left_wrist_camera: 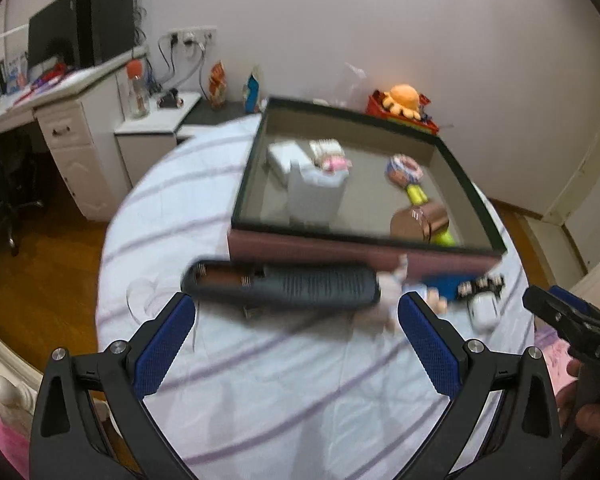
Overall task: Organize rigid objects
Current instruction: 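Withdraw both tools from the box toward the remaining objects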
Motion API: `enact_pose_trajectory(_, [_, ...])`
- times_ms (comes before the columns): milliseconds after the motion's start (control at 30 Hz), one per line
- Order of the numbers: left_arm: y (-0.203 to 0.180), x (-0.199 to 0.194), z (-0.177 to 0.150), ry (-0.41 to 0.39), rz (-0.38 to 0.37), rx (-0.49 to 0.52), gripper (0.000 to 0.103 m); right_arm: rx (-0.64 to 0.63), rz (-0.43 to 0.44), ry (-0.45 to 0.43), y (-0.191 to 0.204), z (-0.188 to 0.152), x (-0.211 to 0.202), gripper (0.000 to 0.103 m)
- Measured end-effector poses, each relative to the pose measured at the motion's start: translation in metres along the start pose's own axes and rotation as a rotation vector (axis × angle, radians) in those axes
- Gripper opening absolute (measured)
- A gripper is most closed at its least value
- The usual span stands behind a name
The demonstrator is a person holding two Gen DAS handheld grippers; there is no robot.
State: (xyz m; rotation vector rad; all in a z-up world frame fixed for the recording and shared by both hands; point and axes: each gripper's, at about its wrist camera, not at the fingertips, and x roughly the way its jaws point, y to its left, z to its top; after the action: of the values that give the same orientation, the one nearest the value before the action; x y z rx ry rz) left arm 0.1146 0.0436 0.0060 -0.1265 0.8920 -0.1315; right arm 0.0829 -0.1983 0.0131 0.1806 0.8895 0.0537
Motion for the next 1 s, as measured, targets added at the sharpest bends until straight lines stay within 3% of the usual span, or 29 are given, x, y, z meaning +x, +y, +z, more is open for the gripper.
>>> enact_pose_trajectory(167, [-0.004,0.006,-0.015,0.031,0.064,0.067,0.103,0.009,-0.036,0.059,-0.011,-0.021,0.01,0.103])
enact_pose_trajectory(467, [0.0,0.009,-0.018,0.032,0.036,0.055,0.103,-0.01,-0.05,0.082,-0.008,-0.027,0.02,0.103])
enact_pose_trajectory(767, [0.025,0.023,-0.02,0.047,0.059,0.015,0.103,0.001,-0.069,0.114,-0.01,-0.032,0.035,0.103])
enact_pose_trajectory(1000, [0.024,0.038,-0.016,0.058,0.074,0.039,0.103,0.022,-0.074,0.131,-0.012,-0.033,0.048,0.1])
